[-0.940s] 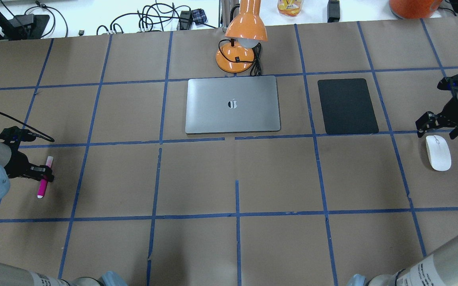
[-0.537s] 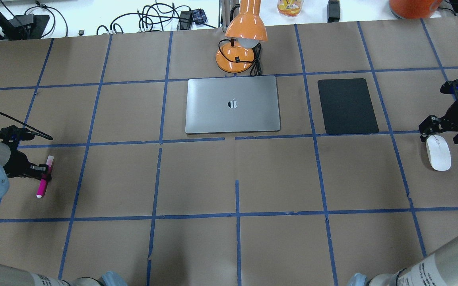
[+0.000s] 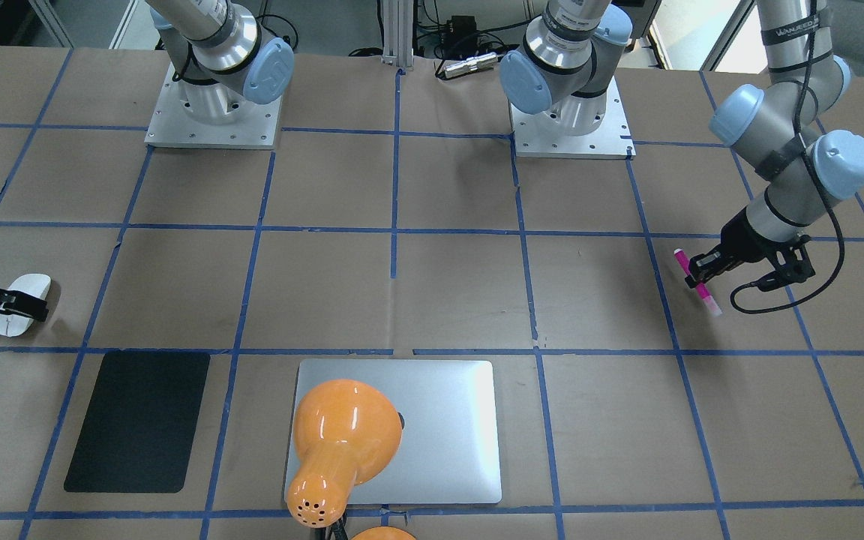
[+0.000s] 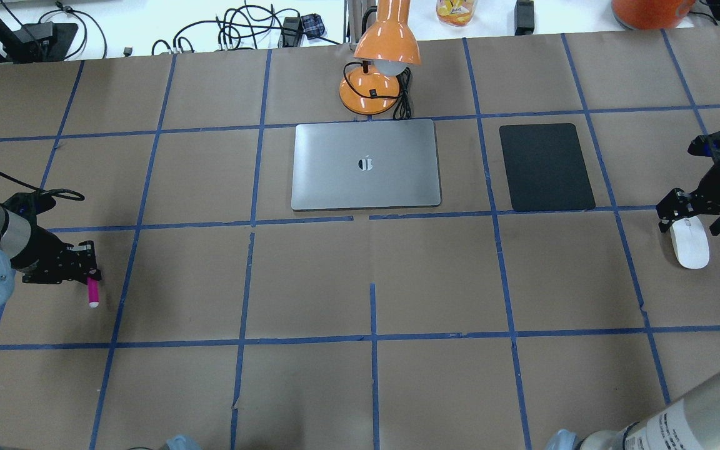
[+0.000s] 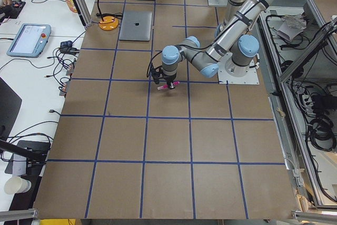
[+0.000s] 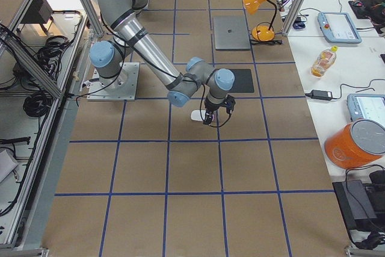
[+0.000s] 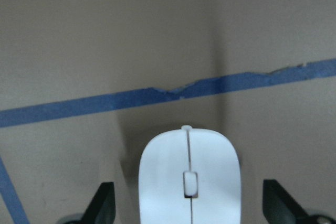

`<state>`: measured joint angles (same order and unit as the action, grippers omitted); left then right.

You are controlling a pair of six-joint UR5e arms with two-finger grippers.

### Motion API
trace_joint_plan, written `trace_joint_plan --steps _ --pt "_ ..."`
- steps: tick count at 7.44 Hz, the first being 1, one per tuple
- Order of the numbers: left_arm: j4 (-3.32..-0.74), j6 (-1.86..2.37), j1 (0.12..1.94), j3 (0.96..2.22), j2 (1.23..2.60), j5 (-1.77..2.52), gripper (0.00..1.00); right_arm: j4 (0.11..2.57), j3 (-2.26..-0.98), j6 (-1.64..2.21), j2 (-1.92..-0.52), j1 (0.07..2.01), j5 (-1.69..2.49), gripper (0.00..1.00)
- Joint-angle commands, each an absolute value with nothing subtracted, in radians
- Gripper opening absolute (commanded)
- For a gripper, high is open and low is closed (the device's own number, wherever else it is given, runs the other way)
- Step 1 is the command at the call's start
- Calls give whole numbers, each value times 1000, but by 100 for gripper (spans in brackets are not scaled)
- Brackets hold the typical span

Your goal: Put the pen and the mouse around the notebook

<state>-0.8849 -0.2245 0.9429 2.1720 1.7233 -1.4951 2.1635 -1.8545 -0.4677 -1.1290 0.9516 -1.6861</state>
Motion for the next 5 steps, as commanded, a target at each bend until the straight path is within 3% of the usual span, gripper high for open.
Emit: trace_joint_plan --steps 1,3,4,5 --pt "-937 129 1128 2174 1657 -1505 0 2163 -1856 -469 -1129 951 -1706 92" --pt "-928 556 1344 2168 1663 -1506 0 2160 -1867 -471 -1129 951 -1707 87" --pt "-913 800 1471 2151 1684 -1505 0 2158 -1867 -471 -1129 951 -1709 75" --pt "-917 1022 1588 2104 1703 -1502 0 2157 -1867 -469 -1129 951 -1707 53"
